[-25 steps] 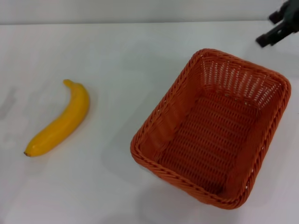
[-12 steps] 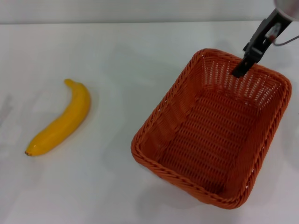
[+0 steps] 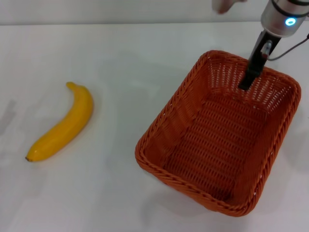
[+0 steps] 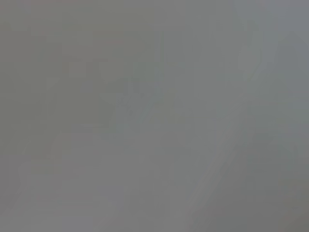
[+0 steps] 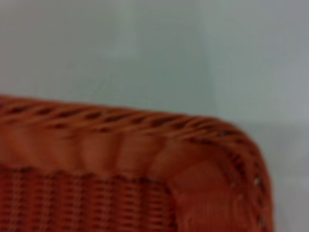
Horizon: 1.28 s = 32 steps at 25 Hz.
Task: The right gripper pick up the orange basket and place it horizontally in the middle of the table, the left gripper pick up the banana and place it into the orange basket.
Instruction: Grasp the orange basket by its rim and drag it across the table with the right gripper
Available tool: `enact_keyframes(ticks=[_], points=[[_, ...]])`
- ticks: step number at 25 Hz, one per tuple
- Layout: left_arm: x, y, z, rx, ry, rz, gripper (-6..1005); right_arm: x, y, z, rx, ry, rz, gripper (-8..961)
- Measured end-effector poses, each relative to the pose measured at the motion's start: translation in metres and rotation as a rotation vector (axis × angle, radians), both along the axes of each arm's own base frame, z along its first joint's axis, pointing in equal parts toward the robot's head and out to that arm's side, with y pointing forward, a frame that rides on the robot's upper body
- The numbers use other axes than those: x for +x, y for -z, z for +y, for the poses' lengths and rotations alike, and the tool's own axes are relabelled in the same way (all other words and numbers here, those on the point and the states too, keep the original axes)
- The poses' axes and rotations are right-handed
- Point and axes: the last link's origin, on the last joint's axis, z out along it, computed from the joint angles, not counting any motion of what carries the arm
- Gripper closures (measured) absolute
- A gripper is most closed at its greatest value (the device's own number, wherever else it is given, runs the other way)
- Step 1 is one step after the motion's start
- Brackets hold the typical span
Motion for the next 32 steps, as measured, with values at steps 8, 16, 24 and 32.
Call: enact_keyframes(ticks=[8, 16, 24, 32], points=[[0.002, 0.001, 0.002, 0.002, 0.005, -0.005, 156, -0.003, 0.011, -0.011, -0.096, -0.018, -0.105, 238], [0.003, 0.003, 0.003, 0.002, 0.002, -0.009, 158, -0.008, 0.017, -0.013, -0.111, -0.026, -0.086, 247], [0.0, 0.003, 0.0, 0.005, -0.008, -0.011, 161, -0.009, 0.02, -0.015, -0.126, -0.028, -0.093, 574], [0.0, 0.003, 0.0, 0.009, -0.008, -0.009, 163, -0.007, 0.017, -0.019, -0.136, 0.002, -0.101, 652]])
